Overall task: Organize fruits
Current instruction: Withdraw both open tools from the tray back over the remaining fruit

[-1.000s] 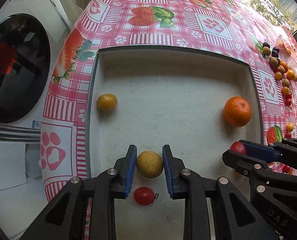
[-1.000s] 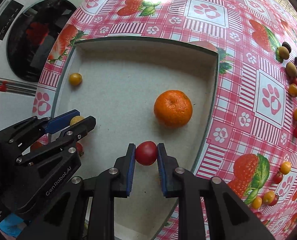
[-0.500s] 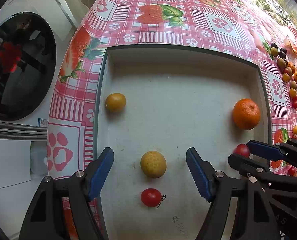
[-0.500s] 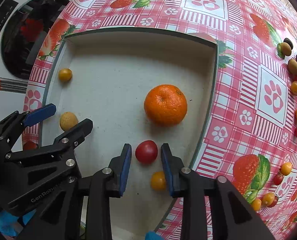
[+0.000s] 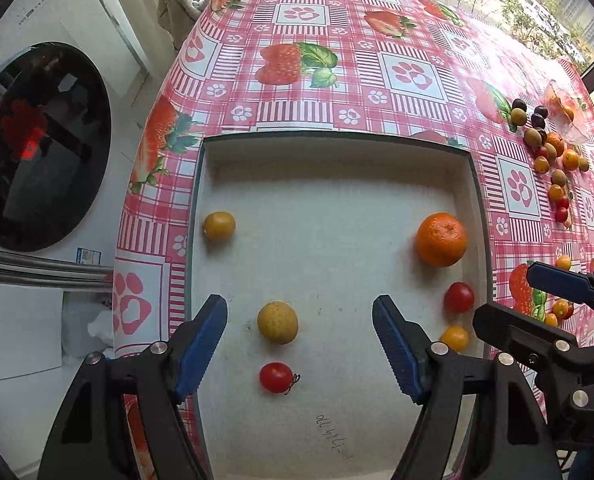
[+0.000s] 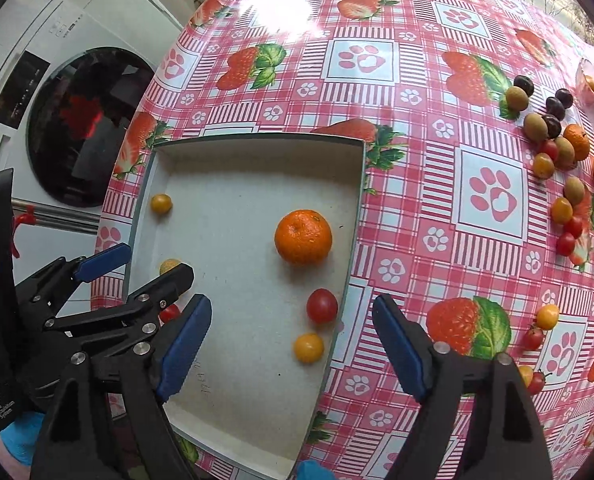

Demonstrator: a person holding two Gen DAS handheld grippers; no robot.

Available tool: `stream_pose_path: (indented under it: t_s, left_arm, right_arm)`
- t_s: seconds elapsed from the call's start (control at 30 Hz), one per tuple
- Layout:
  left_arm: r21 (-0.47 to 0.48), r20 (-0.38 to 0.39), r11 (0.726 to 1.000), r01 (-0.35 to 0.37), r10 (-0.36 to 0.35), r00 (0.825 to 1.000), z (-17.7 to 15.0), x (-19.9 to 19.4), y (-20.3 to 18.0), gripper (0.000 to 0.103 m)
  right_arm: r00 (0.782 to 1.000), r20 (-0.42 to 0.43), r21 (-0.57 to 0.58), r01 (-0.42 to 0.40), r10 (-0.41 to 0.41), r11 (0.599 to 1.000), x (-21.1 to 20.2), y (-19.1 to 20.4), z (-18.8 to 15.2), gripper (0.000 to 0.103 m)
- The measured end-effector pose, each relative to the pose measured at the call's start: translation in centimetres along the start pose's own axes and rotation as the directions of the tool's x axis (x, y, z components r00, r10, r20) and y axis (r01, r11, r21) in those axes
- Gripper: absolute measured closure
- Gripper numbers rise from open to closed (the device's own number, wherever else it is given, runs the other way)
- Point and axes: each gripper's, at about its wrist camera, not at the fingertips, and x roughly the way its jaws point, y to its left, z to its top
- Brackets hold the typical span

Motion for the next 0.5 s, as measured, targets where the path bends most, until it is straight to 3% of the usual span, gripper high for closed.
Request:
stream_pose_path:
  t_s: [0.27,0.5]
  left_arm:
    - [0.118,0.012,0.993,0.019,-0.020,1.000,-0.8,-1.3,-5.4,0.027]
    - [0.231,0.016,0.972,0.043,-0.048,0.999,-1.6,-1.9,-10.5,0.027]
  right_arm:
    - [0.997,0.011,0.142,0.068,-0.070,0.988,-2.2,-6.6,-2.8,0.018]
    - [0.990,-0.031,0.264,0.138,-0.135,0.955,-2.8,-12.5,-6.9,0.018]
